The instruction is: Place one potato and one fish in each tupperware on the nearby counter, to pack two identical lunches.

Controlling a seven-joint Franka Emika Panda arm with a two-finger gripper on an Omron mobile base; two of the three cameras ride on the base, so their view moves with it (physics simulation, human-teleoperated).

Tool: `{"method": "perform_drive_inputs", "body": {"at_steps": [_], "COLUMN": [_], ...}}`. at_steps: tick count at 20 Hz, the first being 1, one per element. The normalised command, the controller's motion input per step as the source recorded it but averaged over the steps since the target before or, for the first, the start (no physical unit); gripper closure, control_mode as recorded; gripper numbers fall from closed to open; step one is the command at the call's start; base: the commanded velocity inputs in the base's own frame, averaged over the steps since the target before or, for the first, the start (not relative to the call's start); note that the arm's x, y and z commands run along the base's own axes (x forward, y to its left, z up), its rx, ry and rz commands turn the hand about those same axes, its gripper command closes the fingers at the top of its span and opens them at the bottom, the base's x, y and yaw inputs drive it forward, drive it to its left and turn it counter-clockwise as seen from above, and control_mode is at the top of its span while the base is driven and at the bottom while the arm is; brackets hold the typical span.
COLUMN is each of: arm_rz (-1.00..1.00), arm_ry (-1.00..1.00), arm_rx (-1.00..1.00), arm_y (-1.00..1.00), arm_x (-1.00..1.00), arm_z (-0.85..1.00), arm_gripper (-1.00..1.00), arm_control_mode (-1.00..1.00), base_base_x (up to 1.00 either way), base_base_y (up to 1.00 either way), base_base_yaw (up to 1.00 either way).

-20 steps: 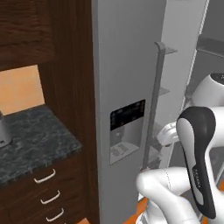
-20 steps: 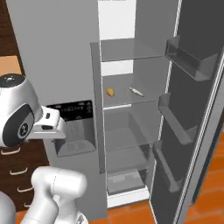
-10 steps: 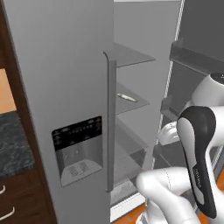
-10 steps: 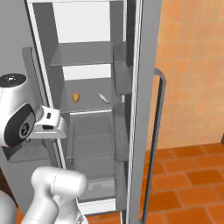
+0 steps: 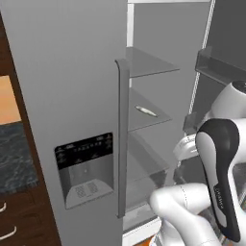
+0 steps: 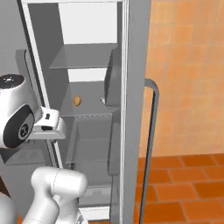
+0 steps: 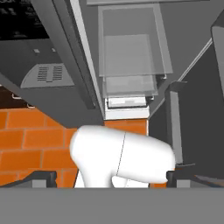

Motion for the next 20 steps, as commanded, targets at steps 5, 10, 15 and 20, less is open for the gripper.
{"method": "perform_drive_inputs", "body": {"at_steps": [5, 10, 15, 20], "arm_rz": [0.00, 0.00, 0.00, 0.00], "arm_ry": [0.00, 0.00, 0.00, 0.00], "arm_rx": [0.00, 0.00, 0.00, 0.00], "arm_y": [0.00, 0.00, 0.00, 0.00], "arm_x": [0.00, 0.00, 0.00, 0.00], "arm_z": [0.00, 0.00, 0.00, 0.00], "arm_gripper": [-1.00, -1.00, -1.00, -1.00], "arm_control_mode": [1.00, 1.00, 1.00, 1.00], "base_base_x": [0.71, 0.44, 0.10, 0.04], "base_base_y": [-0.10, -0.12, -0.30, 0.00], "base_base_yaw": [0.15, 0.16, 0.05, 0.00]}}
